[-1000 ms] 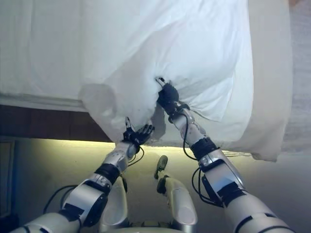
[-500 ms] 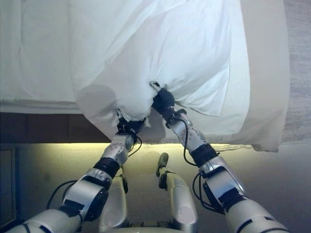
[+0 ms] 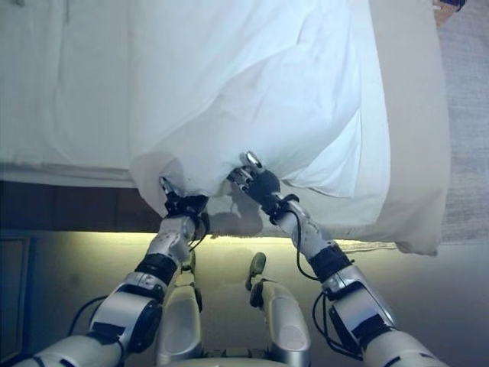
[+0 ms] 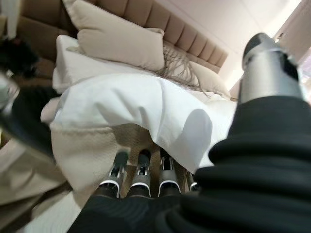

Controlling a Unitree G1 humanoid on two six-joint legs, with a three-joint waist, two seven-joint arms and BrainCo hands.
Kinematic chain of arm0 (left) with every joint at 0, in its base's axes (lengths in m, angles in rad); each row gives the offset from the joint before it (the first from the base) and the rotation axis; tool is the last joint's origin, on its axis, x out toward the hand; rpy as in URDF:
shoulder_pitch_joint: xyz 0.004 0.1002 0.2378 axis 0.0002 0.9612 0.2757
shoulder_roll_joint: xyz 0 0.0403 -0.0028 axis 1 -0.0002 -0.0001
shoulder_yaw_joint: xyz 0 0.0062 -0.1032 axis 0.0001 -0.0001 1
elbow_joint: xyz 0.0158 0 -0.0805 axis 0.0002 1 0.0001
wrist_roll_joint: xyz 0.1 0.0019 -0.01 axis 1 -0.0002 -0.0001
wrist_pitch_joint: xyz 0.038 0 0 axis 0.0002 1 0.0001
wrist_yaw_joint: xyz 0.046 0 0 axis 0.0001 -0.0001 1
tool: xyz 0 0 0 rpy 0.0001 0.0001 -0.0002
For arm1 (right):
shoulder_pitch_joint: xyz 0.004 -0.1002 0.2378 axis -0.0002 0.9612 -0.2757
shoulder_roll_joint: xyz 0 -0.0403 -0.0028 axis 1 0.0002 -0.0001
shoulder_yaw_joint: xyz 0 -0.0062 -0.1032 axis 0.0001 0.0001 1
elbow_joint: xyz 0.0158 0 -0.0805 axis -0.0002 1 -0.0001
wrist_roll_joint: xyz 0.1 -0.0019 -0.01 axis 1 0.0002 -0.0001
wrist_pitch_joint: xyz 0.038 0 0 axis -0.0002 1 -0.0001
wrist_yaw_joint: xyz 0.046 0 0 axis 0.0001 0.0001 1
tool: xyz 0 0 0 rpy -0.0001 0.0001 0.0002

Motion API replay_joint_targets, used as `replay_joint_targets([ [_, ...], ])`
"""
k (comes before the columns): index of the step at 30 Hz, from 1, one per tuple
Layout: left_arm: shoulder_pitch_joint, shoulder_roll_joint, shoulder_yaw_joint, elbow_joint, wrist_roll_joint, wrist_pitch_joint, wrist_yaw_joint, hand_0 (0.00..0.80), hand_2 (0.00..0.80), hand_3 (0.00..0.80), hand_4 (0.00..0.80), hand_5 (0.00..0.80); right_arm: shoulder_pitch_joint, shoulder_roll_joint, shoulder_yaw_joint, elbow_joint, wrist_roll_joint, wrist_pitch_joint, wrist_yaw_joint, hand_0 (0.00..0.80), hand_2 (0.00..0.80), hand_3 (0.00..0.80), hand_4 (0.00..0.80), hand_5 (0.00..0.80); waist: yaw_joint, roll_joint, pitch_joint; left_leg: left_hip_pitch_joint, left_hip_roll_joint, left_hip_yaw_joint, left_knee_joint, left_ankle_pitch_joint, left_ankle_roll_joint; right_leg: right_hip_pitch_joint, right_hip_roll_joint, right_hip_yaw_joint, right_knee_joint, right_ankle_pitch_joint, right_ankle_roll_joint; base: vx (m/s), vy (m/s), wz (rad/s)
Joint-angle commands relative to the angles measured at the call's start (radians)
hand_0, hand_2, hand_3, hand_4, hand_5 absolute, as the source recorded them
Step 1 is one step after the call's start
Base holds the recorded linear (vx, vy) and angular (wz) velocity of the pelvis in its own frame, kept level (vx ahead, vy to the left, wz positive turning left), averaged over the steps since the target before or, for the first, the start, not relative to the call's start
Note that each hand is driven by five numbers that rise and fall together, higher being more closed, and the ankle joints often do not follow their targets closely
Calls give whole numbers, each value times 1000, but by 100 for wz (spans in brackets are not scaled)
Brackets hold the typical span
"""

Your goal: Make the bed neatly

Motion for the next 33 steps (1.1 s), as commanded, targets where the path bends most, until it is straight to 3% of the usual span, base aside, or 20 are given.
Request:
replay_joint_targets([
  [1, 32, 51, 13, -31, -13, 31, -68, 0, 0, 0, 0, 0, 95, 20, -36, -66, -25, 22, 45, 0, 0, 0, 0, 0, 17, -35, -147, 52, -12, -4, -3, -61, 16, 121, -98, 16, -123, 27, 110, 115, 38, 6],
  [9, 228, 67, 76, -37, -13, 78, -108, 0, 0, 0, 0, 0, 335, 7, -94, -29, -119, 104, 103, 0, 0, 0, 0, 0, 37, 10, -248, 176, -30, -26, 1, -89, 24, 250, -123, 1, -125, 5, 115, 197, 75, 14],
  [16, 437, 68, 160, -142, 44, 136, -169, 0, 0, 0, 0, 0, 531, 18, -157, -28, -195, 144, 118, 0, 0, 0, 0, 0, 61, 68, -333, 288, -53, -43, -40, -96, 39, 366, -136, -3, -161, 5, 128, 165, 115, 5],
  [23, 479, 111, 235, -187, 68, 166, -258, 0, 0, 0, 0, 0, 541, 22, -204, 45, -149, 134, 133, 0, 0, 0, 0, 0, 83, 93, -365, 318, -79, -59, -80, -80, 46, 408, -146, -16, -199, 28, 136, -39, 83, 5],
  [33, 497, 188, 381, -149, 91, 233, -274, 0, 0, 0, 0, 0, 522, 31, -256, 194, -171, 166, 217, 0, 0, 0, 0, 0, 119, 102, -413, 331, -93, -74, -105, -72, 49, 439, -154, -38, -241, 44, 145, -37, 38, 6],
])
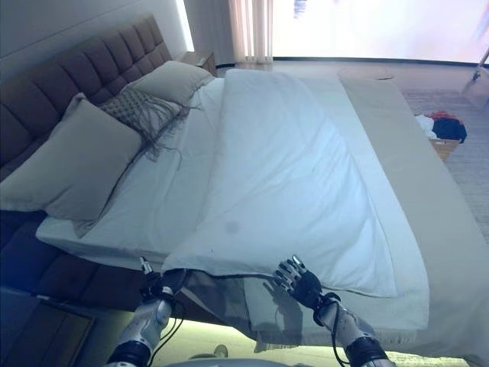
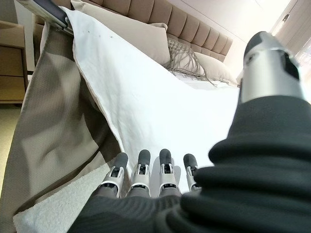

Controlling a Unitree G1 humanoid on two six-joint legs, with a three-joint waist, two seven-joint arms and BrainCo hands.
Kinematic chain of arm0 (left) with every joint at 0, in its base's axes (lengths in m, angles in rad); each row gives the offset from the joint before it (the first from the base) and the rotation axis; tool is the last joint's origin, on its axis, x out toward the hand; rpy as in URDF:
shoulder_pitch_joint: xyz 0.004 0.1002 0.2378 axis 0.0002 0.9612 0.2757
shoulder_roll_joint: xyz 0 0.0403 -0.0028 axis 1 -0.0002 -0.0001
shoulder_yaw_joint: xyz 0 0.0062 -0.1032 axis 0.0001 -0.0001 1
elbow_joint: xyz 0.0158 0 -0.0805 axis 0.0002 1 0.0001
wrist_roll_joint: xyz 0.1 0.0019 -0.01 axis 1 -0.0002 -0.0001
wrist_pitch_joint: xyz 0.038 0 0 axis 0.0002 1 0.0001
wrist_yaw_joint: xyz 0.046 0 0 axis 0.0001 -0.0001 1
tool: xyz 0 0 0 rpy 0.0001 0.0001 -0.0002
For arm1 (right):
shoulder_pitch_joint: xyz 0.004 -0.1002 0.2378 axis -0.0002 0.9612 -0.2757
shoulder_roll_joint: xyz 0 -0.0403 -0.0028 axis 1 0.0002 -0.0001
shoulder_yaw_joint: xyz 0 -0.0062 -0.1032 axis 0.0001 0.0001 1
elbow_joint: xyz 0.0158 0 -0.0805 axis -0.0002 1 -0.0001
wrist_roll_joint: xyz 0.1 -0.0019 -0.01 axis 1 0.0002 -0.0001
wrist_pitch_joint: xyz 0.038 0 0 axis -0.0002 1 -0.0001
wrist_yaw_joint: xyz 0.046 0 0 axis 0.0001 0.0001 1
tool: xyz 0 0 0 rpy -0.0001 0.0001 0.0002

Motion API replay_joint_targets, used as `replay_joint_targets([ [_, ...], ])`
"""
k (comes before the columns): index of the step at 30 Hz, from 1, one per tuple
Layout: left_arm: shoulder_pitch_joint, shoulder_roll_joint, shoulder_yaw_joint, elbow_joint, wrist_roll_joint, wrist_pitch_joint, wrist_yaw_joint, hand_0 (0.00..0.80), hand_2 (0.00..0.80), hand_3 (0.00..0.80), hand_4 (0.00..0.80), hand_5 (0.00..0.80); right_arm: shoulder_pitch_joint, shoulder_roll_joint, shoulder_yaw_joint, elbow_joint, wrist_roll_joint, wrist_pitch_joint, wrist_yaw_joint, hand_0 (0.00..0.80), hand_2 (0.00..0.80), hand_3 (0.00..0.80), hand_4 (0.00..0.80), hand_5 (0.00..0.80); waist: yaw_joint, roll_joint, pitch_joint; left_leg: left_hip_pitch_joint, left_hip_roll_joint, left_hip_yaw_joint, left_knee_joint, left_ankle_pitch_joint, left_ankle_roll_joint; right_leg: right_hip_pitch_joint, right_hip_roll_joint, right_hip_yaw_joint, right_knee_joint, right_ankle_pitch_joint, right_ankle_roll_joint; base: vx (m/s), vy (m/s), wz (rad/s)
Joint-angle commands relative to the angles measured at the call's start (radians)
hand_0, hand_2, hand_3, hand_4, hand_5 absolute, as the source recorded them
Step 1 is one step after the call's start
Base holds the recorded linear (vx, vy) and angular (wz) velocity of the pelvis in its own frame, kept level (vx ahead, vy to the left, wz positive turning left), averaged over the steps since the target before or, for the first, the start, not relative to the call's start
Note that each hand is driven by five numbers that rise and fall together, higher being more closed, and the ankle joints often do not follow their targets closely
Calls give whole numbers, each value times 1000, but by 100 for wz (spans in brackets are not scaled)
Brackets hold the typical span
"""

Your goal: Make the bed neatly

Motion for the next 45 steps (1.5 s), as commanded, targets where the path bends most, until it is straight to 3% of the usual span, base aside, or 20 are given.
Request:
replay_joint_targets([
  [1, -63, 204, 167, -18, 11, -32, -128, 0, 0, 0, 0, 0, -46, 43, -28, 50, 13, 9, 54, 0, 0, 0, 0, 0, 78, -58, -60, -5, -29, -22, 13, -24, 28, -19, -140, 29, 55, 18, 68, -19, 10, 6],
  [4, -58, 236, 206, 21, 32, -5, -153, 0, 0, 0, 0, 0, -62, 23, -29, 115, -68, 75, 117, 0, 0, 0, 0, 0, 90, -59, -69, -8, -30, -26, 14, -26, 29, -18, -141, 25, 54, 14, 69, -16, 7, 4],
  [9, -48, 295, 251, 89, 51, 48, -185, 0, 0, 0, 0, 0, -81, -37, 25, 239, -310, 151, 373, 0, 0, 0, 0, 0, 120, -66, -69, -17, -32, -39, 26, -32, 30, -19, -141, 11, 65, 1, 67, 0, 0, 0],
  [15, -22, 346, 310, 204, 69, 100, -258, 0, 0, 0, 0, 0, -81, -78, -5, 360, -350, 155, 406, 0, 0, 0, 0, 0, 143, -75, -68, -22, -33, -53, 32, -37, 29, -11, -141, -9, 67, -7, 73, 2, -6, 2],
  [19, 7, 385, 384, 260, 93, 124, -304, 0, 0, 0, 0, 0, -58, -86, -61, 420, -367, 118, 395, 0, 0, 0, 0, 0, 147, -75, -64, -29, -35, -58, 36, -41, 29, -13, -142, -10, 67, -10, 77, 0, 10, 0],
  [26, 114, 520, 583, 308, 116, 117, -341, 0, 0, 0, 0, 0, -37, -111, -156, 480, -329, 43, 367, 0, 0, 0, 0, 0, 182, -67, -48, -42, -45, -77, 49, -56, 35, -16, -149, -21, 62, -8, 77, 1, 53, -4],
  [31, 131, 648, 675, 373, 130, 159, -269, 0, 0, 0, 0, 0, -45, -160, -144, 591, -529, -72, 350, 0, 0, 0, 0, 0, 208, -68, -54, -51, -57, -97, 54, -67, 34, -9, -154, -38, 57, -14, 81, 7, 43, -2],
  [35, 102, 746, 689, 460, 126, 170, -239, 0, 0, 0, 0, 0, -31, -200, -139, 674, -604, -61, 352, 0, 0, 0, 0, 0, 214, -68, -53, -57, -66, -116, 60, -76, 38, -11, -160, -50, 65, -16, 84, -5, 39, -16],
  [39, 100, 791, 713, 490, 105, 161, -199, 0, 0, 0, 0, 0, -9, -218, -159, 713, -626, -68, 354, 0, 0, 0, 0, 0, 214, -69, -48, -57, -70, -124, 63, -81, 42, -11, -164, -51, 68, -17, 88, -11, 51, -10],
  [45, 133, 942, 827, 549, 62, 128, -99, 0, 0, 0, 0, 0, 28, -253, -198, 750, -673, -98, 349, 0, 0, 0, 0, 0, 221, -64, -50, -62, -79, -133, 57, -83, 47, -12, -171, -54, 57, -6, 92, -11, 88, -7],
])
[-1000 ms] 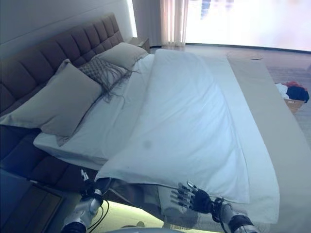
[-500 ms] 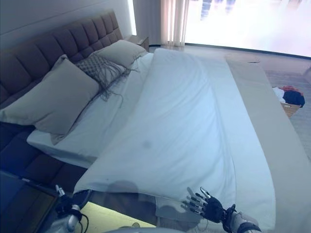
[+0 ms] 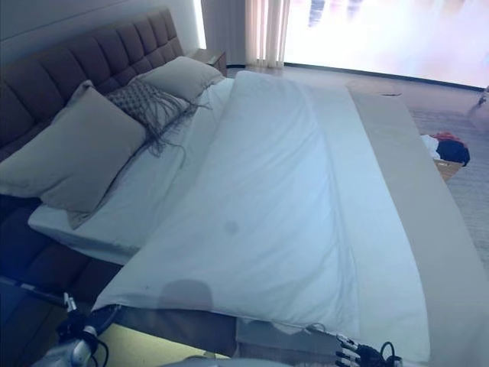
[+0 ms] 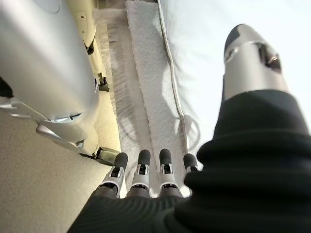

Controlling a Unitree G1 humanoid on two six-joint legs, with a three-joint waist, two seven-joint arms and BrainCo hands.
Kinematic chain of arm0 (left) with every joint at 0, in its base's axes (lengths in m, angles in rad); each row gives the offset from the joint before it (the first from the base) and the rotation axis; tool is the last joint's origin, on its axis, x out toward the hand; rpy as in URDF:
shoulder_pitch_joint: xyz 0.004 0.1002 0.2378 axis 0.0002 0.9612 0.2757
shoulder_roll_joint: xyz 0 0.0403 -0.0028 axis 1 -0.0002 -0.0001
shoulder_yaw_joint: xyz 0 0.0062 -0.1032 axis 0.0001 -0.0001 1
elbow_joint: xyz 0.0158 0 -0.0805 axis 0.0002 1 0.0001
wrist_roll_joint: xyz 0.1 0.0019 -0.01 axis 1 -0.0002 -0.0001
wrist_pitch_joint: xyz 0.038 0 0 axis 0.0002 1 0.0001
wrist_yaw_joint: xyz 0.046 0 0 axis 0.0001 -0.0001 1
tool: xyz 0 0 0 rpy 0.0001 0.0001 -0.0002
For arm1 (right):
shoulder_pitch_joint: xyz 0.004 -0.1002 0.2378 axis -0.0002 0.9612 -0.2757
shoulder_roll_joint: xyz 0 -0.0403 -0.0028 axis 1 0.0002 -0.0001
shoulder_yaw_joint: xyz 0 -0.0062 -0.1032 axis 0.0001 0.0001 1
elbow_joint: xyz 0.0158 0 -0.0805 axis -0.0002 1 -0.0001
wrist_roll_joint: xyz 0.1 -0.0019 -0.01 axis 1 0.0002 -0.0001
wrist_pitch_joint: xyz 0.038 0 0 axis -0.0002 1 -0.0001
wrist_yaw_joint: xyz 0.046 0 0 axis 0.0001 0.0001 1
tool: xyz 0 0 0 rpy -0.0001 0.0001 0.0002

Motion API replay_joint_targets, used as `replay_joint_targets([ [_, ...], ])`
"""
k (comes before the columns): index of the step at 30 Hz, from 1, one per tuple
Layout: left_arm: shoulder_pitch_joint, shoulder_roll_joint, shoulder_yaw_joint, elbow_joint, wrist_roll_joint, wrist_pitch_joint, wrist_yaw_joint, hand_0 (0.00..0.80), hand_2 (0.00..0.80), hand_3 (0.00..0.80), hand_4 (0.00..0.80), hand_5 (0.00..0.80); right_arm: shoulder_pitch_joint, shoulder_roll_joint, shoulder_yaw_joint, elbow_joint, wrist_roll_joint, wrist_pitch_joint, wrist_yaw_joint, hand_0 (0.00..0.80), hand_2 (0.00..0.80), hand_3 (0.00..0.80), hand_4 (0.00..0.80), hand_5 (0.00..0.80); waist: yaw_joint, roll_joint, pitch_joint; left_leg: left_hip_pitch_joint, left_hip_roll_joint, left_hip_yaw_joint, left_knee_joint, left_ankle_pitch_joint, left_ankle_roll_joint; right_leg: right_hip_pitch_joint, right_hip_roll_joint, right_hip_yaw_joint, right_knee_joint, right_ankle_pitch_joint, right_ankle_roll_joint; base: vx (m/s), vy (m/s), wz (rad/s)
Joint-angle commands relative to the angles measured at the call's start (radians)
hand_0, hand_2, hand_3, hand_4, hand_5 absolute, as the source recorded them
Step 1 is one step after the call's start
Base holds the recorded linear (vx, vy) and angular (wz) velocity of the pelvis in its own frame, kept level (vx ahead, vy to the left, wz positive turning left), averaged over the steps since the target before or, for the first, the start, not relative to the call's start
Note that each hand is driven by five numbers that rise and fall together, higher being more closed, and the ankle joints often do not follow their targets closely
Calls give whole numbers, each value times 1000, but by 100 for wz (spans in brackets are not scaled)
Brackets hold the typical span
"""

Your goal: Make the bed neatly

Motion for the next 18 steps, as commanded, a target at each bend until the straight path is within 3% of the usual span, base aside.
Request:
replay_joint_targets([
  [1, 117, 544, 462, 115, -185, -268, -19, 0, 0, 0, 0, 0, 37, -55, -36, 44, -30, -30, 8, 0, 0, 0, 0, 0, 125, 4, 0, -43, -86, -23, 58, -39, 76, 17, -171, 6, 69, 0, 86, -22, 108, -6],
  [8, 182, 597, 538, 165, -184, -278, 37, 0, 0, 0, 0, 0, 22, -48, -12, 7, -7, -18, 16, 0, 0, 0, 0, 0, 151, -1, 13, -71, -102, -44, 79, -53, 86, -6, -190, -7, 91, 2, 86, -54, 102, -11],
  [12, 198, 560, 529, 177, -209, -278, 75, 0, 0, 0, 0, 0, 14, -36, 6, -12, 8, -19, 19, 0, 0, 0, 0, 0, 164, -25, 29, -88, -105, -55, 105, -68, 90, -22, -197, -12, 113, -3, 84, -62, 32, -7],
  [14, 213, 512, 505, 190, -221, -274, 55, 0, 0, 0, 0, 0, 8, -23, 21, -24, 27, -28, 16, 0, 0, 0, 0, 0, 174, -54, 54, -106, -99, -56, 129, -78, 92, -37, -196, -13, 127, 0, 84, -85, -46, 5],
  [18, 216, 491, 483, 222, -229, -248, 31, 0, 0, 0, 0, 0, 0, -24, 27, -23, 42, -47, 24, 0, 0, 0, 0, 0, 184, -82, 80, -120, -93, -59, 152, -91, 94, -48, -194, -10, 133, 10, 87, -43, -52, 18],
])
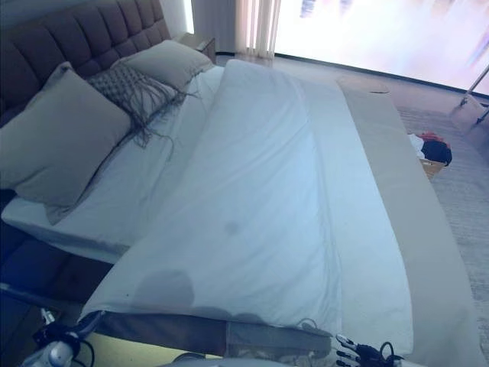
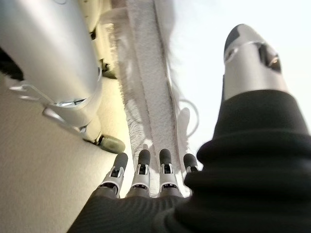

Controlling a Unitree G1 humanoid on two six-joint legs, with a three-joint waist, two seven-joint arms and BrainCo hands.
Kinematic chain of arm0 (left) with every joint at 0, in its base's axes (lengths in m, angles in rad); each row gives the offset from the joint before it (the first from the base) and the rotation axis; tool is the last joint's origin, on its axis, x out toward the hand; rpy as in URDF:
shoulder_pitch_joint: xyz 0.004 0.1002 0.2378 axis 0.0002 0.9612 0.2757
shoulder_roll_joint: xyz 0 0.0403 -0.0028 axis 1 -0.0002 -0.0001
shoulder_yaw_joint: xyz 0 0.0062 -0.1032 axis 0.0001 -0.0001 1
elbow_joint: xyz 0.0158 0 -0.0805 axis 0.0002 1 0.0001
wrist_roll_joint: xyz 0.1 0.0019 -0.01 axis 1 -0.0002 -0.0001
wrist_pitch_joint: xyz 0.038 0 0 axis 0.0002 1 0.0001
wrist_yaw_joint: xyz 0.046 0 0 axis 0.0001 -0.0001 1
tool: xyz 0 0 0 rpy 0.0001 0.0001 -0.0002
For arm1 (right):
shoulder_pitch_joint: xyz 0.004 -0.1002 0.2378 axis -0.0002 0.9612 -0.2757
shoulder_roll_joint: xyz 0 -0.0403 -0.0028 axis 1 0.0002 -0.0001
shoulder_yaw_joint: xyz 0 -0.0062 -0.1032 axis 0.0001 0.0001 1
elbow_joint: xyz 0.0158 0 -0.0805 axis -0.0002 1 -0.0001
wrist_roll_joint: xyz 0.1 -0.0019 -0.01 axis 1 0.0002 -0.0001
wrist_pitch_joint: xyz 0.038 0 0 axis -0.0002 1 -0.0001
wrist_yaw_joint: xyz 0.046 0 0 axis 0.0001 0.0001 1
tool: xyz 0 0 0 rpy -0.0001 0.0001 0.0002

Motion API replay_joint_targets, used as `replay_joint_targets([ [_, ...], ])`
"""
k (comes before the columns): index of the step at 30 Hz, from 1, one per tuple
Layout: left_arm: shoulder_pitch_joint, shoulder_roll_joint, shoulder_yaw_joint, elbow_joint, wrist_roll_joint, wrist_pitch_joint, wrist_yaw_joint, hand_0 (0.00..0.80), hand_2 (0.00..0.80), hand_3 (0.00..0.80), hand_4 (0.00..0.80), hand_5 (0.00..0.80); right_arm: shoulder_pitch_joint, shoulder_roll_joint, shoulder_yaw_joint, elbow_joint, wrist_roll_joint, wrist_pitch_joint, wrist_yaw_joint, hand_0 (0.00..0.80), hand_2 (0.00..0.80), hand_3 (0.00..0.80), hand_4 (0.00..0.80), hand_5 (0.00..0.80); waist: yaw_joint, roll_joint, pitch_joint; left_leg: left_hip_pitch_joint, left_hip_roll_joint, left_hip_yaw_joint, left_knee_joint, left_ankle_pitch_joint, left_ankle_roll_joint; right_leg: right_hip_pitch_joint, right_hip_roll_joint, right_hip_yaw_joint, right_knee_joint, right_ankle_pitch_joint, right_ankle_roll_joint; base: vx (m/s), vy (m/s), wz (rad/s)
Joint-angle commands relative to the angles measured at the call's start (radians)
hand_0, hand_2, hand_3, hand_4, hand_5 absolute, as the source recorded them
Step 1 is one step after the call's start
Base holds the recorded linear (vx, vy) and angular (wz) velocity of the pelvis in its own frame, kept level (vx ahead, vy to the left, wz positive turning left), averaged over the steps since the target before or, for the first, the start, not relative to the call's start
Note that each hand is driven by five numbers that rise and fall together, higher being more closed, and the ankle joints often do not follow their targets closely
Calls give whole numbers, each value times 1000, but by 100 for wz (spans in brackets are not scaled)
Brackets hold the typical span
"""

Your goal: Make the bed neatly

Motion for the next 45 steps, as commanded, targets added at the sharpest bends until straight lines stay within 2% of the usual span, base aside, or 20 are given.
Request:
replay_joint_targets([
  [1, 274, 433, 248, 35, -140, -257, -125, 0, 0, 0, 0, 0, 6, -28, -10, -2, 51, -31, 28, 0, 0, 0, 0, 0, 174, -3, 77, -65, -71, -7, 113, -63, 96, -16, -169, 26, 131, 6, 70, -15, -66, 14],
  [4, 257, 420, 218, 45, -111, -212, -160, 0, 0, 0, 0, 0, 7, -12, -5, -8, 61, -37, 29, 0, 0, 0, 0, 0, 175, -20, 89, -66, -66, -4, 121, -72, 97, -23, -169, 31, 138, 20, 75, 3, -74, 11],
  [6, 251, 400, 199, 45, -4, -184, -216, 0, 0, 0, 0, 0, 9, -1, -7, -17, 60, -38, 31, 0, 0, 0, 0, 0, 173, -30, 95, -65, -64, -1, 124, -75, 97, -25, -170, 34, 139, 28, 78, 15, -61, 4],
  [10, 206, 365, 133, 42, 166, -178, -286, 0, 0, 0, 0, 0, -2, 13, -10, -21, 55, -40, 37, 0, 0, 0, 0, 0, 165, -34, 97, -58, -62, 7, 119, -76, 99, -27, -172, 40, 141, 40, 83, 14, -40, 10],
  [13, 182, 318, 74, 24, 297, -215, -356, 0, 0, 0, 0, 0, -14, 17, -21, -25, 51, -33, 36, 0, 0, 0, 0, 0, 156, -31, 95, -52, -59, 18, 115, -75, 99, -27, -170, 45, 136, 35, 78, 5, -21, 22],
  [15, 170, 274, 29, -1, 390, -254, -434, 0, 0, 0, 0, 0, -13, 18, -32, -26, 51, -33, 39, 0, 0, 0, 0, 0, 152, -30, 95, -48, -57, 23, 111, -73, 99, -28, -170, 46, 134, 38, 78, -1, -50, 22],
  [20, 177, 150, -94, -1, 617, -349, -454, 0, 0, 0, 0, 0, -14, 32, -44, -38, 59, -26, 42, 0, 0, 0, 0, 0, 137, -23, 92, -34, -55, 37, 103, -67, 99, -28, -165, 53, 135, 33, 72, -10, -53, 22],
  [24, 196, 48, -201, 41, 717, -366, -528, 0, 0, 0, 0, 0, -21, 32, -55, -35, 55, -27, 38, 0, 0, 0, 0, 0, 120, -7, 87, -15, -51, 54, 92, -60, 100, -24, -158, 60, 130, 26, 65, -17, -21, 34],
  [30, 232, -87, -326, 42, 714, -347, -585, 0, 0, 0, 0, 0, -19, 18, -76, -34, 54, -28, 30, 0, 0, 0, 0, 0, 101, 15, 84, -1, -50, 77, 85, -49, 100, -23, -153, 68, 129, 16, 53, -14, -12, 25],
  [35, 247, -165, -364, 44, 727, -391, -518, 0, 0, 0, 0, 0, -16, 29, -100, -19, 62, -37, 2, 0, 0, 0, 0, 0, 102, 27, 95, 2, -52, 74, 94, -52, 102, -26, -152, 68, 149, 3, 46, -17, -56, 20],
  [40, 246, -182, -388, 71, 844, -449, -382, 0, 0, 0, 0, 0, -25, 41, -98, -21, 89, -49, 10, 0, 0, 0, 0, 0, 101, 30, 95, 19, -53, 69, 81, -47, 101, -21, -150, 61, 149, 11, 47, 14, -82, 9],
  [45, 232, -188, -433, 89, 973, -511, -213, 0, 0, 0, 0, 0, -29, 48, -65, -48, 34, -81, 17, 0, 0, 0, 0, 0, 65, 34, 68, 46, -41, 107, 30, -23, 95, -18, -131, 82, 113, 21, 51, 31, -45, -14],
])
